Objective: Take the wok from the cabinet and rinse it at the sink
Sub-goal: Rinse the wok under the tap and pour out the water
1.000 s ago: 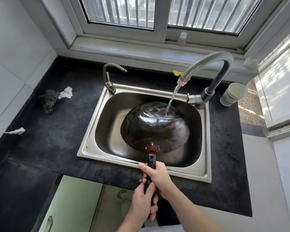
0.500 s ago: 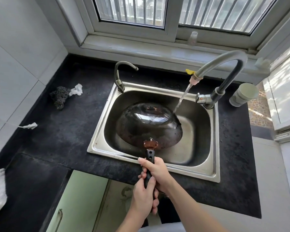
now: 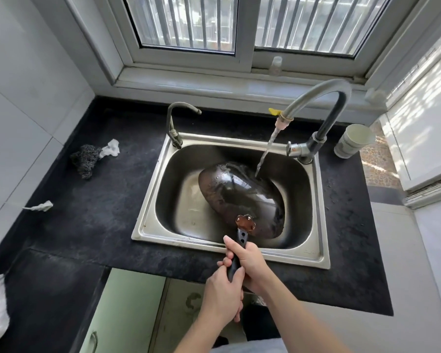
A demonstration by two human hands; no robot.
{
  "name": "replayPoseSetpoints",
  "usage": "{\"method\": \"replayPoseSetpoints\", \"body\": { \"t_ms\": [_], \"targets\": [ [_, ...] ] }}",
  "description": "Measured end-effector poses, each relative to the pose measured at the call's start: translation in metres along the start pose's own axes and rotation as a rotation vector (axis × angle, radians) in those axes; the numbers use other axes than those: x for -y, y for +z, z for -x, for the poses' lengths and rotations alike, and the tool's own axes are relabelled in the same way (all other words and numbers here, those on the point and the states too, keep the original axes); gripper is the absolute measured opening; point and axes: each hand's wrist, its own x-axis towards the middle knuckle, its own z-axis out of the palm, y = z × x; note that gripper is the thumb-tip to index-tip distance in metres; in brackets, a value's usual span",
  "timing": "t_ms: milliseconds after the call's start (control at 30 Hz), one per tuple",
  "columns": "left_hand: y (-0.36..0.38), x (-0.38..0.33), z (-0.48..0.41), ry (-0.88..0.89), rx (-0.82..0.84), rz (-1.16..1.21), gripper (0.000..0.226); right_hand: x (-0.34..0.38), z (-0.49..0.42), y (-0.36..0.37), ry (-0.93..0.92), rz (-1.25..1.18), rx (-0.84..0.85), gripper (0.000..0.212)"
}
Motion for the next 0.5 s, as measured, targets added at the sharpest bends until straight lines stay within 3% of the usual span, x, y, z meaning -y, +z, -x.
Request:
{"method": "replayPoseSetpoints", "body": {
  "t_ms": [300, 500],
  "targets": [
    [0.0, -0.019, -0.001, 0.096, -0.004, -0.364, 0.031, 0.005, 0.005, -0.009, -0.043, -0.213, -0.024, 0.032],
    [0.005, -0.029, 0.004, 0.135, -0.027, -0.442, 0.032, 0.009, 0.01, -0.014, -0.062, -0.295, 0.015, 0.027]
  ]
}}
